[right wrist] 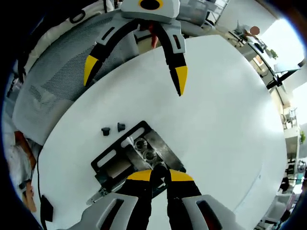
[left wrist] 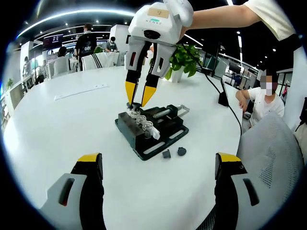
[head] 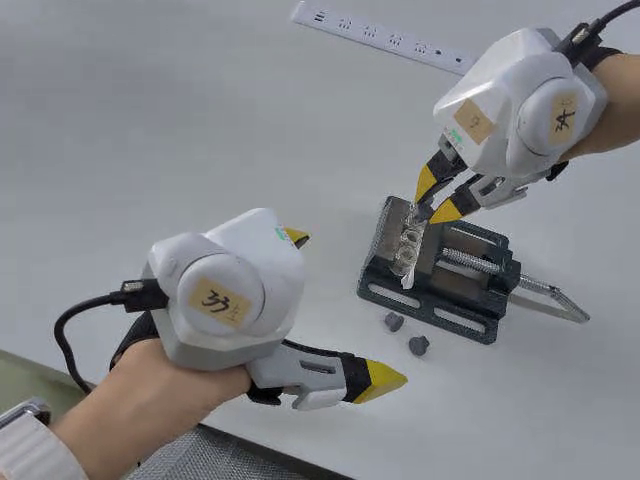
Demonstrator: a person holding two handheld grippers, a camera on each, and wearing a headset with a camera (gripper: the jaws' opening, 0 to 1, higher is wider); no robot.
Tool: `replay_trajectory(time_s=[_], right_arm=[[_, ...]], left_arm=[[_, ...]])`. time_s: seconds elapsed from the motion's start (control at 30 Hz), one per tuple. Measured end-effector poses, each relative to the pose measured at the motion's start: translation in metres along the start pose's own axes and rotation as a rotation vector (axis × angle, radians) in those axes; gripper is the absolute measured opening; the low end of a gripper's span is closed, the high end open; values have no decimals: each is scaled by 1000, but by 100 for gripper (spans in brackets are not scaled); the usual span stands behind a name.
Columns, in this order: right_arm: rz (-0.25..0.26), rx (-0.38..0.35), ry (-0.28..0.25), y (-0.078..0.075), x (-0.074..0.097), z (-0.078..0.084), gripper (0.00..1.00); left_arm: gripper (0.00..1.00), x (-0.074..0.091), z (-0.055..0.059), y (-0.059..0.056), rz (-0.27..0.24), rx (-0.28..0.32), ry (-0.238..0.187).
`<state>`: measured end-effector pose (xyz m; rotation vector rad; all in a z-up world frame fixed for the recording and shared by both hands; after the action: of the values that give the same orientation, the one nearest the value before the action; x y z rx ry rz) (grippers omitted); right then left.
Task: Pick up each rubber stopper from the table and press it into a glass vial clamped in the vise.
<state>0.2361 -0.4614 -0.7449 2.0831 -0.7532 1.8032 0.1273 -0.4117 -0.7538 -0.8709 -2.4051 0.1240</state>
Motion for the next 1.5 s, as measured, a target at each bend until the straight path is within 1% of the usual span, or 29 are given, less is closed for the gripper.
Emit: replay_trajectory(time_s=[0.13,0.77,1.2,1.27,1.3,1.5], right_arm=[[-11,7,7,1,-2,1,6],[-28,10,10,0,-4,1,6],[-30,9,5,-1,-5,-1,6],[-33,19,14,-1,-6,0,6],[-35,9,7,-1,-6,-1,6],[-36,5,12,-1,-6,0,6]], left_arm=[[97,-1,2,2,0,7,3],[95,-2,9,0,11,30,14],[94,-2,11,1,7,40,12],[94,-2,11,1,8,42,15],[93,-2,12,2,7,45,15],[93,-3,12,1,9,51,16]])
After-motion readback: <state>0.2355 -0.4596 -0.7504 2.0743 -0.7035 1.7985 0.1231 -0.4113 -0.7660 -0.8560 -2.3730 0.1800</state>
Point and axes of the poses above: the centre of the closed fingertips' face, and the gripper's own axes: x roughly backward along the fingers, y roughly to its left, z roughly out of its underside, the point moved 2 cm from there along x, roughly backward along the fingers, and after that the axes turned 7 degrees about x, right-handed, at the moved point
